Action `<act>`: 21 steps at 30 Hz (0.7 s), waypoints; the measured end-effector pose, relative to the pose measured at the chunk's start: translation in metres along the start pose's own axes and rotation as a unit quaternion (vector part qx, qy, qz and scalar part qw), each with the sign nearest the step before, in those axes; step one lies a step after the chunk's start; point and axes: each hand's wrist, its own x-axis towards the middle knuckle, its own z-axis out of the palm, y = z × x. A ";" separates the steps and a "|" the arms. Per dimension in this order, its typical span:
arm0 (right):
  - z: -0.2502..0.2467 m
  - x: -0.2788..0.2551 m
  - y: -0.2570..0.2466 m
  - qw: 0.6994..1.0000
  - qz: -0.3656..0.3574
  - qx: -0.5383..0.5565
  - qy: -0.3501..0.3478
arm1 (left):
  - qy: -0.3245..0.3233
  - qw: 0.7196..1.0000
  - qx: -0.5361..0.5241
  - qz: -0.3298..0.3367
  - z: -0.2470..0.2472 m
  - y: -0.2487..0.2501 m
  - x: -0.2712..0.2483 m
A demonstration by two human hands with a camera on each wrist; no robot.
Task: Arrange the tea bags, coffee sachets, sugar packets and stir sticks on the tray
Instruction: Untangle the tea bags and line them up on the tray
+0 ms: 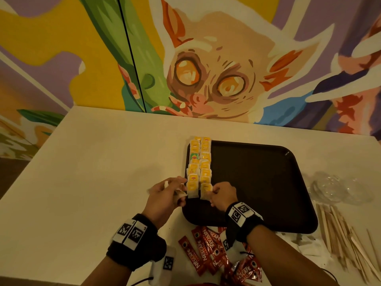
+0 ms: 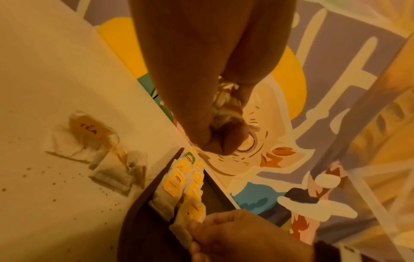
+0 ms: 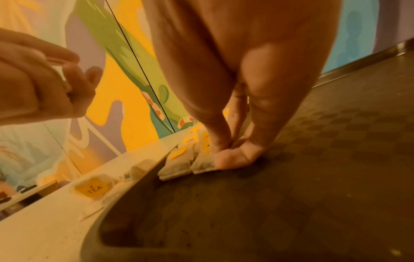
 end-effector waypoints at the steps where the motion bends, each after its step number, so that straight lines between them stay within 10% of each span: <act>1: 0.000 0.000 0.001 1.000 -0.004 0.011 0.006 | -0.009 1.000 -0.016 -0.015 0.001 0.001 0.000; 9: -0.013 -0.030 -0.009 0.989 -0.078 0.096 0.086 | -0.033 0.995 -0.073 -0.063 0.005 0.005 0.000; 16: -0.024 -0.087 -0.044 0.948 -0.157 0.268 -0.065 | -0.064 0.996 -0.041 -0.038 0.008 0.007 -0.001; 21: -0.019 -0.092 -0.043 0.951 -0.181 0.247 -0.041 | -0.069 0.997 -0.027 -0.022 0.010 0.010 -0.002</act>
